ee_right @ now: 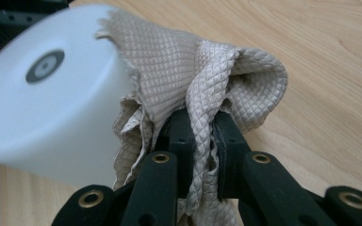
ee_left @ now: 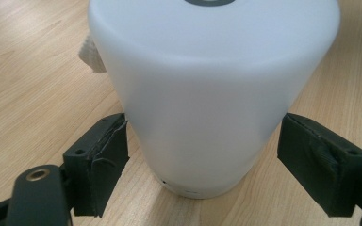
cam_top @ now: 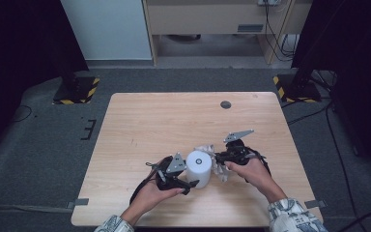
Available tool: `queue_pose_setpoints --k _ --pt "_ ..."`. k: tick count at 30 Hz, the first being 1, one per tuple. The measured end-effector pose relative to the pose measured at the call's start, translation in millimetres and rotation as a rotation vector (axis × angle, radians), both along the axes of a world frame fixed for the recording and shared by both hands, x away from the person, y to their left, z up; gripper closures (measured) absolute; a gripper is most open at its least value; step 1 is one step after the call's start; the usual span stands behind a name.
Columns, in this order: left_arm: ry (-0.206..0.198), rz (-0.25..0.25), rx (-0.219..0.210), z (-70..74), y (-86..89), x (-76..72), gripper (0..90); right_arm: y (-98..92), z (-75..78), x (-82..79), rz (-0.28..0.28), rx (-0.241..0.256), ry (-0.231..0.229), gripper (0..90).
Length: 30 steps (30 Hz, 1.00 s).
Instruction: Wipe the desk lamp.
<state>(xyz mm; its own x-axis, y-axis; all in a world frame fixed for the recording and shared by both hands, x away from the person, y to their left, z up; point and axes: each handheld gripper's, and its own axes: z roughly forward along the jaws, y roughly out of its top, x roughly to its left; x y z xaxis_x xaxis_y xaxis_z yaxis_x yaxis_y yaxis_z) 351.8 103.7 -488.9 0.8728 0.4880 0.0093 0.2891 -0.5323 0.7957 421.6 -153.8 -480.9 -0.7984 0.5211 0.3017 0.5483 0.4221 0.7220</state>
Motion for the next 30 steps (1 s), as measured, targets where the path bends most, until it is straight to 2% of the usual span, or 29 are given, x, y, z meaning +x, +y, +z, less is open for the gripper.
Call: queue_pose_setpoints --k 6,15,24,30 --pt "0.0 0.0 0.0 0.0 0.1 0.0 17.0 -2.7 -8.2 -6.5 -0.003 -0.033 -0.002 80.4" --pt "-0.003 -0.002 -0.004 0.5 0.6 0.0 17.3 -10.3 -8.9 -17.0 -0.014 -0.016 -0.01 80.3" --pt "-0.001 -0.008 -0.018 1.6 2.2 0.8 17.5 -16.0 -7.9 -28.5 -0.003 -0.008 -0.015 80.3" --pt "0.007 -0.018 -0.03 1.0 3.7 2.7 17.3 -15.2 -18.0 -34.6 0.012 -0.035 0.008 80.3"
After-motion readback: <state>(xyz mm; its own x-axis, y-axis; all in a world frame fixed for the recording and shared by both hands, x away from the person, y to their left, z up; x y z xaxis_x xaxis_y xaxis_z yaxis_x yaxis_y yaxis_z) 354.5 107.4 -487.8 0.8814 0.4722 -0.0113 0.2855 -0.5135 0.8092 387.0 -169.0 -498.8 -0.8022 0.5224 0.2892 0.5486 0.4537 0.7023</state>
